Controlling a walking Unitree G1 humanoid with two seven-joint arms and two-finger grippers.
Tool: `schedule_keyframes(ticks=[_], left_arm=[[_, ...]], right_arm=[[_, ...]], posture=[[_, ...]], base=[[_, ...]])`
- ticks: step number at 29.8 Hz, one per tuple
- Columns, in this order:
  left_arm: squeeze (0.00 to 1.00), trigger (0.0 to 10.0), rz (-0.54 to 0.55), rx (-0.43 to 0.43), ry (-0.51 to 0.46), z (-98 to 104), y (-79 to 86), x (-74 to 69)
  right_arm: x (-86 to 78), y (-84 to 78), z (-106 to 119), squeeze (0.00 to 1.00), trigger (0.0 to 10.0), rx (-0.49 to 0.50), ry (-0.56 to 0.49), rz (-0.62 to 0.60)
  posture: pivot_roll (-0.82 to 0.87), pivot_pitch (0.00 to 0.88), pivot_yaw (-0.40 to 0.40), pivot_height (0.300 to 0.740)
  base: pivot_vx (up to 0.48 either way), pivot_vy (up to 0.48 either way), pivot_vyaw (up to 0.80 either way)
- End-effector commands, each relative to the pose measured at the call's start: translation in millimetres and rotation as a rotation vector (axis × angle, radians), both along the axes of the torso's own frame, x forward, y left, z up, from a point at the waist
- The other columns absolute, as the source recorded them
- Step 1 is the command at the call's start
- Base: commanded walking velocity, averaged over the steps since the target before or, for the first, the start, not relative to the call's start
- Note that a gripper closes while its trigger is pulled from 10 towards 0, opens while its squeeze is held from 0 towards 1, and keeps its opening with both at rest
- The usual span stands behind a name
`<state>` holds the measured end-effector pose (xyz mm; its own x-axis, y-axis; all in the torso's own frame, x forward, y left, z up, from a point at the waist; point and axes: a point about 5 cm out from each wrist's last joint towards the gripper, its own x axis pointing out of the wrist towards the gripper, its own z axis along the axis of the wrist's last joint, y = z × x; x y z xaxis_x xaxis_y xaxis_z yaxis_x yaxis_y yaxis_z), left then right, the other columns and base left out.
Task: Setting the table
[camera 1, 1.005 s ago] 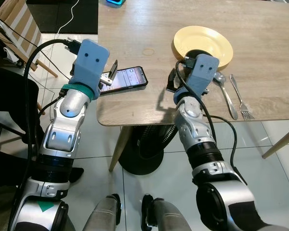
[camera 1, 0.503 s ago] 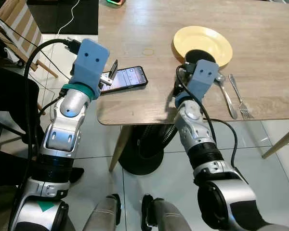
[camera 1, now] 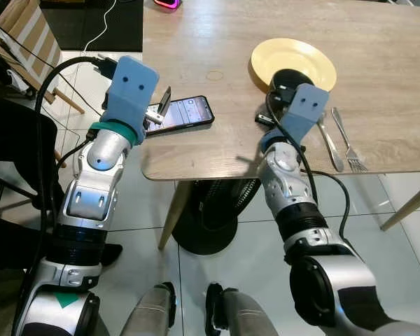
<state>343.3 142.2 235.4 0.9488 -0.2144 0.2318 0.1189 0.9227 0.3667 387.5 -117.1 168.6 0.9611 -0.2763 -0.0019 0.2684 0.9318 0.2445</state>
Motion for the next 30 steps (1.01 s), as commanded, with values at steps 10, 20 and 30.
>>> schedule_keyframes(ticks=[10,20,30], left_arm=[[0.0,10.0,-0.09,0.003,0.036,-2,-3.6,-8.4],[0.0,10.0,-0.14,-0.044,0.054,10,9.2,-17.9],[0.0,10.0,-0.042,-0.065,0.054,8,17.7,-10.4]], right_arm=[[-14.4,-58.1,18,0.0,9.4,-0.211,-0.167,0.071],[-47.4,-99.5,48,0.0,10.0,-0.315,-0.339,0.192],[-58.2,-110.7,39,0.0,10.0,-0.434,-0.307,0.323]], posture=[[0.13,0.118,-0.027,0.74],[0.08,0.089,-0.002,0.74],[0.07,0.063,-0.02,0.74]], base=[[0.0,0.0,0.0],[0.0,0.0,0.0],[0.0,0.0,0.0]])
